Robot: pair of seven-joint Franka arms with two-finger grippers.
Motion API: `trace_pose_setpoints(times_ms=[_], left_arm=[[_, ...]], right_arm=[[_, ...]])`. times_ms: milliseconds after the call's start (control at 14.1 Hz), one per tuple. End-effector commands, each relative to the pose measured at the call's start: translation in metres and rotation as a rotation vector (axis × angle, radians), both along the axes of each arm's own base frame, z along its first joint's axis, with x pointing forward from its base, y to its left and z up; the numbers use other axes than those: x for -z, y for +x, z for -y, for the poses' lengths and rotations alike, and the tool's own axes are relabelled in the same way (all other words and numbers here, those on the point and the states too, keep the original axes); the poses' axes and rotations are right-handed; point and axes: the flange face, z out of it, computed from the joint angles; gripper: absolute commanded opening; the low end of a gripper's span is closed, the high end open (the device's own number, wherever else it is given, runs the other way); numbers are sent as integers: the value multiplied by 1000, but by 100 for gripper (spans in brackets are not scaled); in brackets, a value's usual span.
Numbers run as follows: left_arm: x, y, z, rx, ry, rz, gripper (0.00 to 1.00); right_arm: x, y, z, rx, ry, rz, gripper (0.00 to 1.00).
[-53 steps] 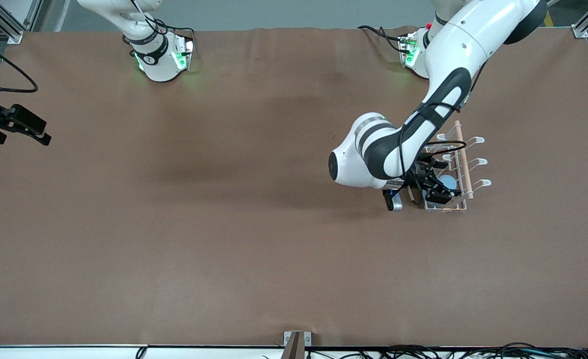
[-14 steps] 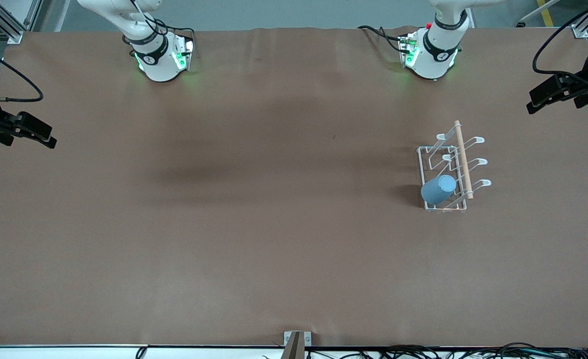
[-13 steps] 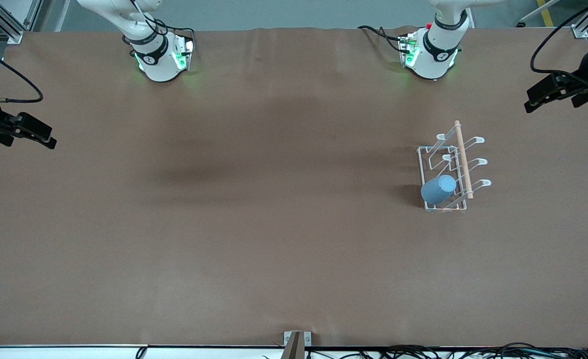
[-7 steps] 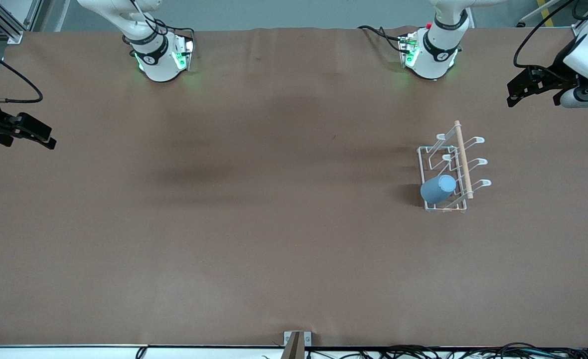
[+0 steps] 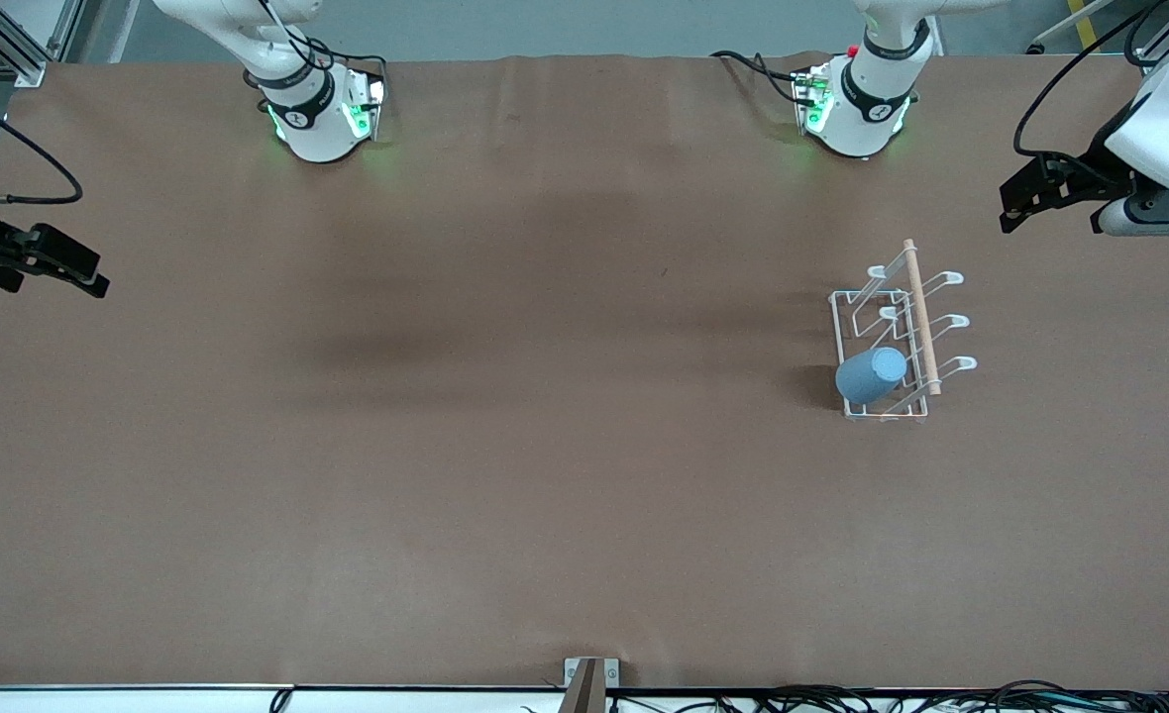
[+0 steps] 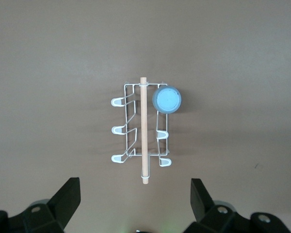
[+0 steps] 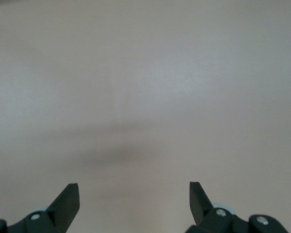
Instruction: Hang cup on cup holder
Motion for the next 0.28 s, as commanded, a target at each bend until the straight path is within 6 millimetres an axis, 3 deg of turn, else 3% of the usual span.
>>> trace_pose_setpoints(times_ms=[0, 213], left_arm=[[-12, 6, 2, 18, -19, 20, 100], [-12, 7, 1, 18, -21, 20, 100]], right_arm=[[2, 2, 15, 16, -1, -3, 100], [5, 2, 15, 16, 0, -15, 100]])
